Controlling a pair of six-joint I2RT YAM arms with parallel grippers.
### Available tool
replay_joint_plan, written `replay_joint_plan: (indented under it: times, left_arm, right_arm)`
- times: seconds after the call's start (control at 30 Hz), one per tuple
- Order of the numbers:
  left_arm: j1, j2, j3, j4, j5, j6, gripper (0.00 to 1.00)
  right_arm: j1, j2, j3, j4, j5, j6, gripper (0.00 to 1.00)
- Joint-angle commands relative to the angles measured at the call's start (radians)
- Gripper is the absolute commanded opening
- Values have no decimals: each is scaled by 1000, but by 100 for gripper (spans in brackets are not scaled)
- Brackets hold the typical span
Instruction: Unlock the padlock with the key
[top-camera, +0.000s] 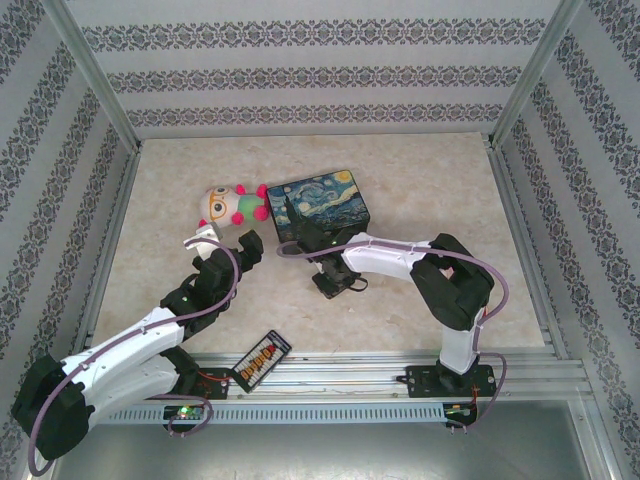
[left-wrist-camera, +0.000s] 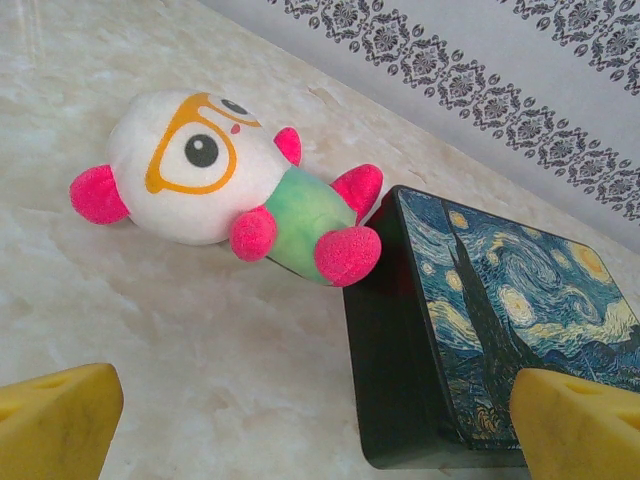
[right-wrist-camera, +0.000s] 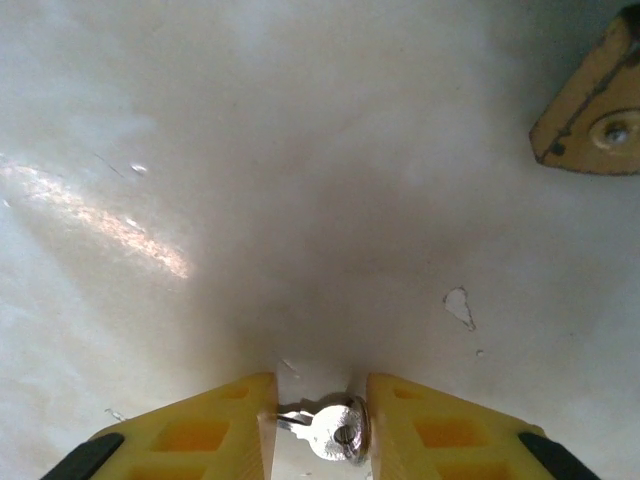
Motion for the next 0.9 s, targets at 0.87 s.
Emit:
replay_joint_plan:
  times: [0.87]
  left_arm:
    - [-6, -57, 11, -60, -13, 48, 99]
  right_arm:
    - [-60, -104, -96, 38, -94, 67, 25]
